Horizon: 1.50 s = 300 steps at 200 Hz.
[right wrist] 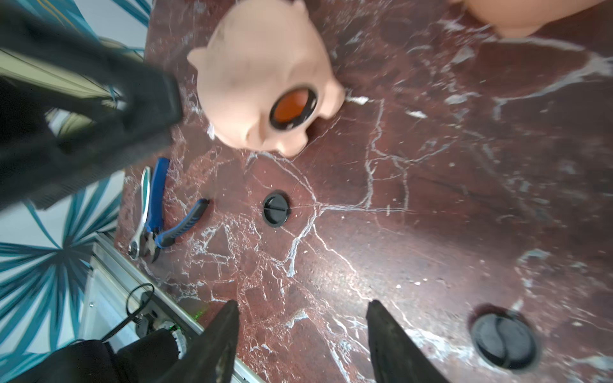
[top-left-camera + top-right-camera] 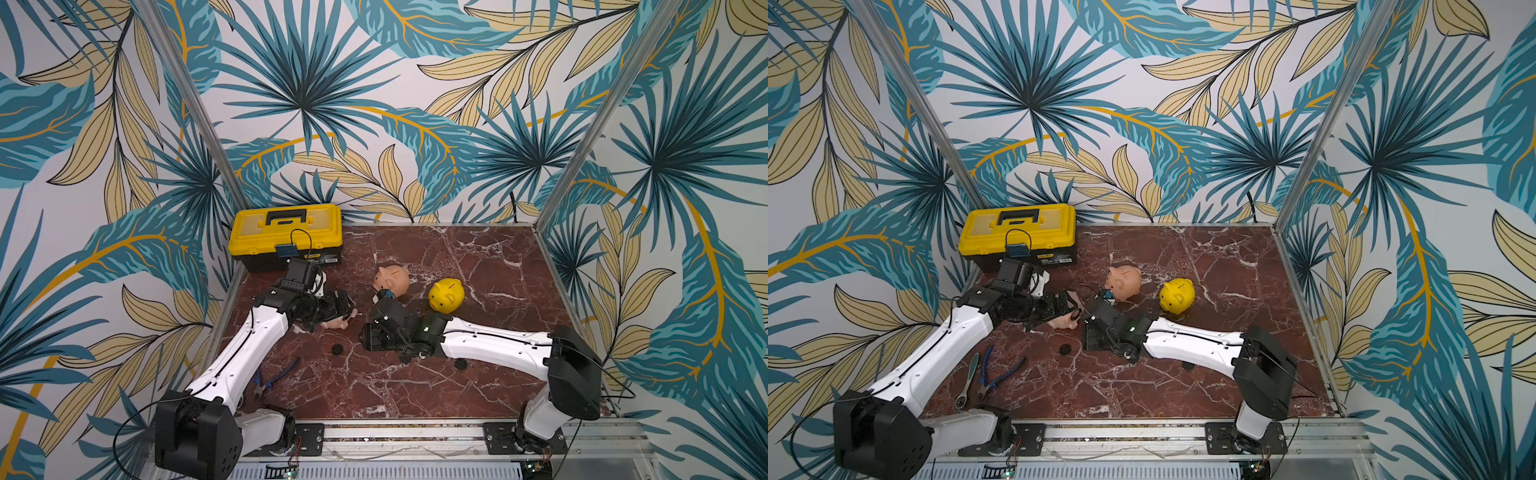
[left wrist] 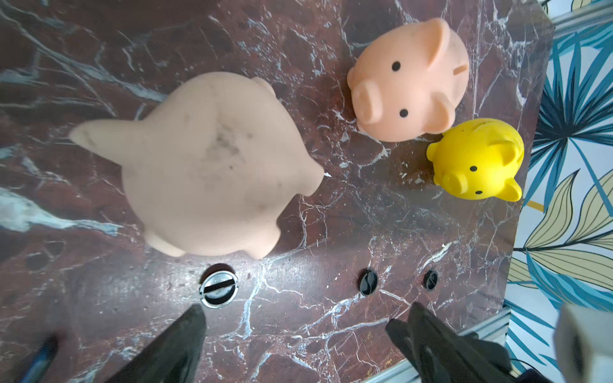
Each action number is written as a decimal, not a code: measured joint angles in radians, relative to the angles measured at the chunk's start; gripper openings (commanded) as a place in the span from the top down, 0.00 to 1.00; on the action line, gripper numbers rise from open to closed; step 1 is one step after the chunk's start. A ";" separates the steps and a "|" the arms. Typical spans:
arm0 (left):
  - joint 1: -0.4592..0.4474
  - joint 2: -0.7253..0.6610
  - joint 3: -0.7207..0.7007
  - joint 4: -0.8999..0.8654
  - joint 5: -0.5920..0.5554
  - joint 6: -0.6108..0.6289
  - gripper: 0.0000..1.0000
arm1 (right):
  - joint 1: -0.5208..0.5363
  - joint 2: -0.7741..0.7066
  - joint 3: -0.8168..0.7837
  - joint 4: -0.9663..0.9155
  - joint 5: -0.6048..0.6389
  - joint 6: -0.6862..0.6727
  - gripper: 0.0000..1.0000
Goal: Close piggy banks
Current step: Adjust the piggy bank at the center of the board, then move the knob to the center of the board.
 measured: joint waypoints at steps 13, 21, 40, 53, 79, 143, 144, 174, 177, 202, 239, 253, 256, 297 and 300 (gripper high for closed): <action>0.011 0.000 0.000 -0.001 -0.006 0.014 0.04 | 0.015 0.041 0.028 0.000 0.002 0.007 0.44; 0.015 0.001 0.000 -0.002 -0.008 0.024 0.04 | 0.023 0.062 0.045 -0.002 0.004 0.010 0.45; 0.041 0.010 0.000 -0.004 -0.011 0.042 0.04 | 0.036 0.108 0.087 -0.006 0.012 0.023 0.51; 0.067 0.019 0.002 -0.006 -0.015 0.051 0.04 | 0.043 0.142 0.124 -0.010 0.021 0.036 0.54; 0.114 0.020 0.002 -0.011 -0.032 0.054 0.04 | 0.056 0.212 0.204 -0.015 0.030 0.055 0.62; 0.159 0.017 0.002 -0.018 -0.052 0.054 0.04 | 0.068 0.361 0.320 -0.020 0.037 0.074 0.71; 0.160 0.017 0.002 -0.018 -0.052 0.054 0.04 | 0.068 0.364 0.323 -0.021 0.037 0.074 0.71; 0.164 0.014 0.002 -0.019 -0.052 0.055 0.04 | 0.069 0.414 0.361 -0.024 0.037 0.080 0.76; 0.165 0.014 0.002 -0.019 -0.052 0.057 0.04 | 0.069 0.417 0.365 -0.027 0.038 0.081 0.76; 0.167 0.013 0.002 -0.019 -0.052 0.062 0.04 | 0.069 0.449 0.390 -0.029 0.037 0.090 0.78; 0.170 0.013 0.002 -0.022 -0.055 0.072 0.04 | 0.069 0.488 0.419 -0.035 0.033 0.093 0.78; 0.171 0.013 0.002 -0.024 -0.055 0.074 0.04 | 0.069 0.497 0.430 -0.037 0.030 0.096 0.78; 0.171 0.013 0.002 -0.025 -0.055 0.075 0.04 | 0.069 0.499 0.431 -0.037 0.029 0.096 0.78; 0.173 0.013 0.002 -0.026 -0.055 0.077 0.04 | 0.069 0.513 0.436 -0.040 0.023 0.099 0.78; 0.173 0.013 0.002 -0.026 -0.055 0.077 0.04 | 0.069 0.514 0.436 -0.040 0.022 0.099 0.78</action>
